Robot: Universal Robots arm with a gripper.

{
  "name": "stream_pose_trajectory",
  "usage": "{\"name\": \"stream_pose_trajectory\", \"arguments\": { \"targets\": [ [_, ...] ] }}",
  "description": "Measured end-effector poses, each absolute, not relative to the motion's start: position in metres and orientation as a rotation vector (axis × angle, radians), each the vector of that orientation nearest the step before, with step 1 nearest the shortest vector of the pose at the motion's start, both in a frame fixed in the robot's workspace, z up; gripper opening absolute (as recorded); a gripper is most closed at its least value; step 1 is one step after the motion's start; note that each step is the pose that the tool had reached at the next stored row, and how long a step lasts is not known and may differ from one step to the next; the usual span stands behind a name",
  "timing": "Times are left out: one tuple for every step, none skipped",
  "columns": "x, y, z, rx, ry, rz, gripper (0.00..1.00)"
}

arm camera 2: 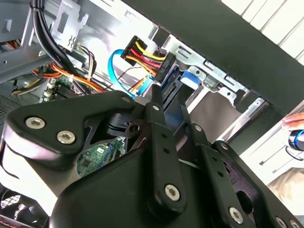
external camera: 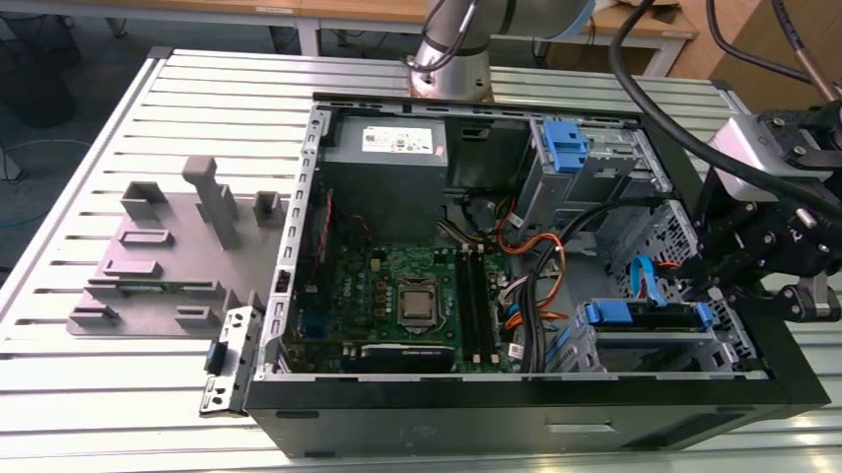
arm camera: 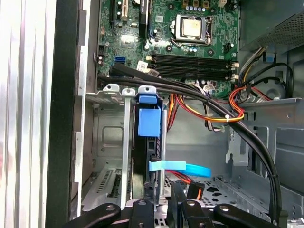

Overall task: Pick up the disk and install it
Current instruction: 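Insert the second disk wire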

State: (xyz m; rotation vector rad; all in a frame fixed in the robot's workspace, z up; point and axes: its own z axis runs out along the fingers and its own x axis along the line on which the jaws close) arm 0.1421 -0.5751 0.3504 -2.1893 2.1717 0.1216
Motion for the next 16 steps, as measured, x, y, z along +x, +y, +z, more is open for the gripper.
{"name": "stream_pose_trajectory", "arguments": {
  "targets": [
    [0.1434,-0.5751,0.3505,-2.189,2.172,0.121,0.29],
    [0.1447,-0.5751,0.3504,-2.189,2.172,0.121,0.29],
    [0.1458,-0.5750,0.3504,-2.189,2.172,0.121,0.29],
    [0.1467,-0.5750,0.3506,-2.189,2.172,0.121,0.29],
    [0.1471,-0.5749,0.3506,-2.189,2.172,0.121,0.29],
    [0.1472,-0.5748,0.3505,-2.189,2.172,0.121,0.29],
    [0.1472,-0.5747,0.3504,-2.189,2.172,0.121,0.29],
    [0.1473,-0.5747,0.3504,-2.189,2.172,0.121,0.29],
    [0.1473,-0.5747,0.3504,-2.189,2.172,0.121,0.29],
    [0.1474,-0.5747,0.3504,-2.189,2.172,0.121,0.29],
    [0.1473,-0.5747,0.3507,-2.189,2.172,0.122,0.29],
    [0.1474,-0.5746,0.3515,-2.190,2.172,0.123,0.29],
    [0.1475,-0.5746,0.3525,-2.190,2.172,0.124,0.29],
    [0.1474,-0.5746,0.3535,-2.190,2.173,0.124,0.29],
    [0.1474,-0.5747,0.3545,-2.191,2.173,0.125,0.29],
    [0.1473,-0.5747,0.3554,-2.191,2.174,0.125,0.29]
  ]
}}
